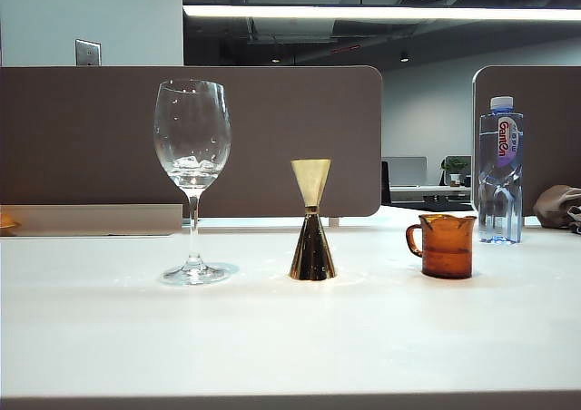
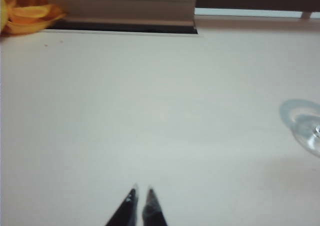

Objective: Pick up the small amber measuring cup and pour the water in it into the jigger, then pick up the jigger and pour the water in it into the wine glass.

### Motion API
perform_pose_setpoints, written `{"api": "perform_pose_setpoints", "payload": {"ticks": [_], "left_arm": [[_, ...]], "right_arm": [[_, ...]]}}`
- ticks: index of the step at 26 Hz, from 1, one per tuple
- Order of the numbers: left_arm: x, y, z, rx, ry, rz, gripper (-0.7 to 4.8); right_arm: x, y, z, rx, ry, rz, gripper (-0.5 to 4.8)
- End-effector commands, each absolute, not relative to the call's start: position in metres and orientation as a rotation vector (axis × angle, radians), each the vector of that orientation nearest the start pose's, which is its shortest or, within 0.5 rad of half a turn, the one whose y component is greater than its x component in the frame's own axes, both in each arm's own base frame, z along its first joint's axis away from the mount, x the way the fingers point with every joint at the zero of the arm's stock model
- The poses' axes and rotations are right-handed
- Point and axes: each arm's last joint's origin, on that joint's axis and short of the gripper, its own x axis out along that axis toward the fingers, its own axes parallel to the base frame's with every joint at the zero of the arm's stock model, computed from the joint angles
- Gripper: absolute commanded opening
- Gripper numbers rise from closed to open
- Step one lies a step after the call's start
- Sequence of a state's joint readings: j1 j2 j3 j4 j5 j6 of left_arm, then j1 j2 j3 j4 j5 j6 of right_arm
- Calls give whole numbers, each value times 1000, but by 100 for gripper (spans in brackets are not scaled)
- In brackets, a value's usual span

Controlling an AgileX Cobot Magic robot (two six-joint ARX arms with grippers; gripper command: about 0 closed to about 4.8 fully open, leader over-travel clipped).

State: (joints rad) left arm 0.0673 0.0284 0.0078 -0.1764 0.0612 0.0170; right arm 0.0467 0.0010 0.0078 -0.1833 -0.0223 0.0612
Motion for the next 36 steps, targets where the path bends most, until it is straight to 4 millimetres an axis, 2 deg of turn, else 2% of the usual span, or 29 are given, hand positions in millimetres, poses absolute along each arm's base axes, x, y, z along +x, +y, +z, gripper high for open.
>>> {"api": "perform_pose_setpoints", "payload": {"ticks": [1,4,10,14,15,23,31,36], "left_arm": [[98,2,148,3,221,-28,26],[100,-3,162,-16,220,-80,26],[98,-20,232,-47,140,-248,26],[83,-30,287,-36,191,-389,26],[79,-31,294,-33,203,-414,26],[50,-33,316,-38,340,-609,26],[41,-34,311,-31,454,-735,26],[41,-34,312,-28,443,-727,26]], "right_arm": [[96,5,146,61,180,62,-5],[96,5,146,61,180,62,-5],[96,5,146,61,180,62,-5],[96,5,146,61,180,61,-5],[96,5,146,61,180,62,-5],[96,5,146,60,180,62,-5],[96,5,146,60,180,62,-5],[96,5,146,60,180,62,-5]]}}
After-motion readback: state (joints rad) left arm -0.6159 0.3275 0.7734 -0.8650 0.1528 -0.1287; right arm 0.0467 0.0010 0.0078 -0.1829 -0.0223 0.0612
